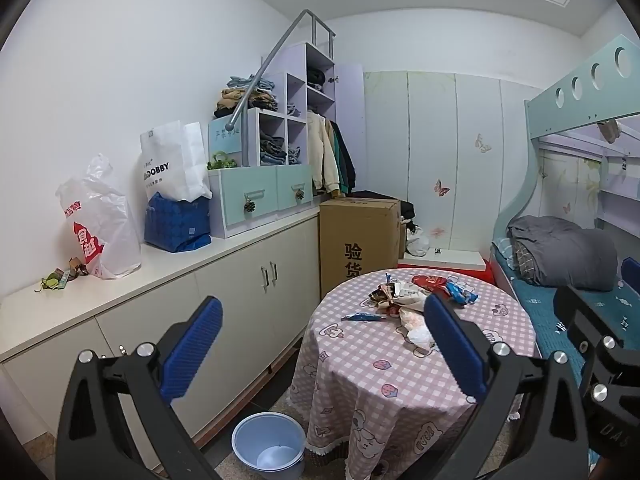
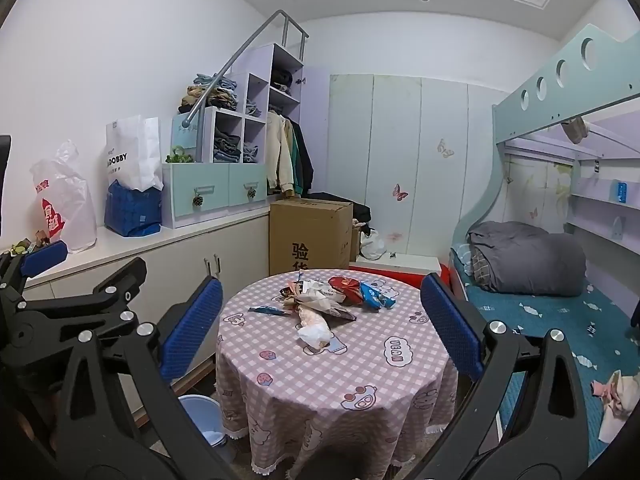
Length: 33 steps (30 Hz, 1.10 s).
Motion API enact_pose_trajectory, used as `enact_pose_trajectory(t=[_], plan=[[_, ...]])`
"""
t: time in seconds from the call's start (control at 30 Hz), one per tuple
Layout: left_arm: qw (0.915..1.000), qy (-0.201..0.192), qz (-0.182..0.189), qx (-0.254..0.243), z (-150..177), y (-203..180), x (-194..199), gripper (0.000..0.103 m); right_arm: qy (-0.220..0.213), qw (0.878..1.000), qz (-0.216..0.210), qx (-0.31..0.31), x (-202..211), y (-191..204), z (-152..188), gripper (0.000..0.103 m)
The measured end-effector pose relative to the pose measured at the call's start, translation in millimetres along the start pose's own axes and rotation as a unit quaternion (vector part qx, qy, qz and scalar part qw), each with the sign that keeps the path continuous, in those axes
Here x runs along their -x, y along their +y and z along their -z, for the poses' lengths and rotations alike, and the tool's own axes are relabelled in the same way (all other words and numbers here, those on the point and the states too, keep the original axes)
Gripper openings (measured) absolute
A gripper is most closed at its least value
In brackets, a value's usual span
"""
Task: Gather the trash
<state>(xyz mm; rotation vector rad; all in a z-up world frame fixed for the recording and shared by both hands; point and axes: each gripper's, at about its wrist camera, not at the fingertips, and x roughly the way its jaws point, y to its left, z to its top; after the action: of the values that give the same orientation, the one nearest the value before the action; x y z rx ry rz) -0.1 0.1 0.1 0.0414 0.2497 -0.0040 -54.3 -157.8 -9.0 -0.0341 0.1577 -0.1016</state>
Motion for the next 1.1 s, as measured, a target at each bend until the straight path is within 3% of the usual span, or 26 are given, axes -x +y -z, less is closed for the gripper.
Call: enact_pose_trajectory(t=[1.1], plan=[[1.0000, 0.003, 0.000, 0.002, 1.9, 5.1, 2.1, 0.099, 0.005, 1.000, -0.001, 0.000, -1.7, 5.2, 6.8, 0.097]])
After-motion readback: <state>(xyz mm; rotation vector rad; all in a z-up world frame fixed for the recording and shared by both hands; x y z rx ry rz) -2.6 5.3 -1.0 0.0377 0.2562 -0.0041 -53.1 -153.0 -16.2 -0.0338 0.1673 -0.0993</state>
